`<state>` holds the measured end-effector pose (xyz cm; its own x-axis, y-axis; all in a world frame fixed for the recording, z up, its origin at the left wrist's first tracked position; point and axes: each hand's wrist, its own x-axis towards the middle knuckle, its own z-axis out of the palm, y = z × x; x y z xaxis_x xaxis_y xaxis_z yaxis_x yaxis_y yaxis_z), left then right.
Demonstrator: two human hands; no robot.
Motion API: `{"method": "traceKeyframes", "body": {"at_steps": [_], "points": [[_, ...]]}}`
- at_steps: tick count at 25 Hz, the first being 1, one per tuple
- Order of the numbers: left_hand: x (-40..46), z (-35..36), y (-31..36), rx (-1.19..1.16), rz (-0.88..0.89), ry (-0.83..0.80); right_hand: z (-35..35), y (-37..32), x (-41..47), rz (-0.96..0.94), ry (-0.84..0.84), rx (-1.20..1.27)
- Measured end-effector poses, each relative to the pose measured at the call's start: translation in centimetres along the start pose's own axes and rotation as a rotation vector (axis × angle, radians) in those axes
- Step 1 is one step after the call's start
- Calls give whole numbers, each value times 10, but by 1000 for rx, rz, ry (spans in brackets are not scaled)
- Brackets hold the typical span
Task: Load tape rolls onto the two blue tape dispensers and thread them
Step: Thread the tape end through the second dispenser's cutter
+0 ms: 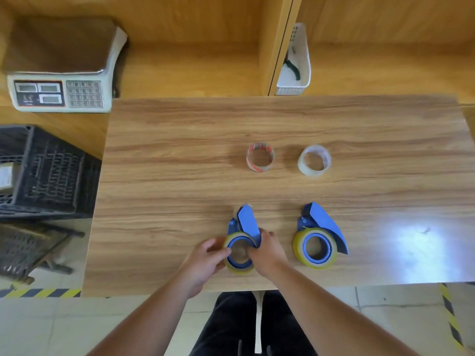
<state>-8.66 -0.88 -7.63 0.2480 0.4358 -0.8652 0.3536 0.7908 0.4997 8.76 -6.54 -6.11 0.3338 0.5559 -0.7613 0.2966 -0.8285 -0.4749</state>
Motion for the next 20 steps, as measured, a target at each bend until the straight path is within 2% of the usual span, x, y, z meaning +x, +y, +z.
{"method": "traceKeyframes", "body": {"at_steps": [11, 12, 14, 16, 17, 19, 20], "points": [[22, -1, -17, -4, -33, 124, 4, -1, 9, -33, -4, -52], [16, 1, -12, 35, -33, 147, -1, -3, 8, -29, -17, -57], [0, 10, 0, 257, 39, 288, -17, -3, 0, -66, 6, -58], [-20, 30, 13, 451, 262, 447, -45, 7, -11, -166, 166, -100], [-30, 45, 20, 463, 387, 459, -63, 17, -14, -208, 303, -158], [-45, 80, 29, 478, 533, 346, -97, 44, -11, -186, 528, -246], [-48, 101, 30, 525, 552, 265, -115, 59, -8, -113, 542, -257]]}}
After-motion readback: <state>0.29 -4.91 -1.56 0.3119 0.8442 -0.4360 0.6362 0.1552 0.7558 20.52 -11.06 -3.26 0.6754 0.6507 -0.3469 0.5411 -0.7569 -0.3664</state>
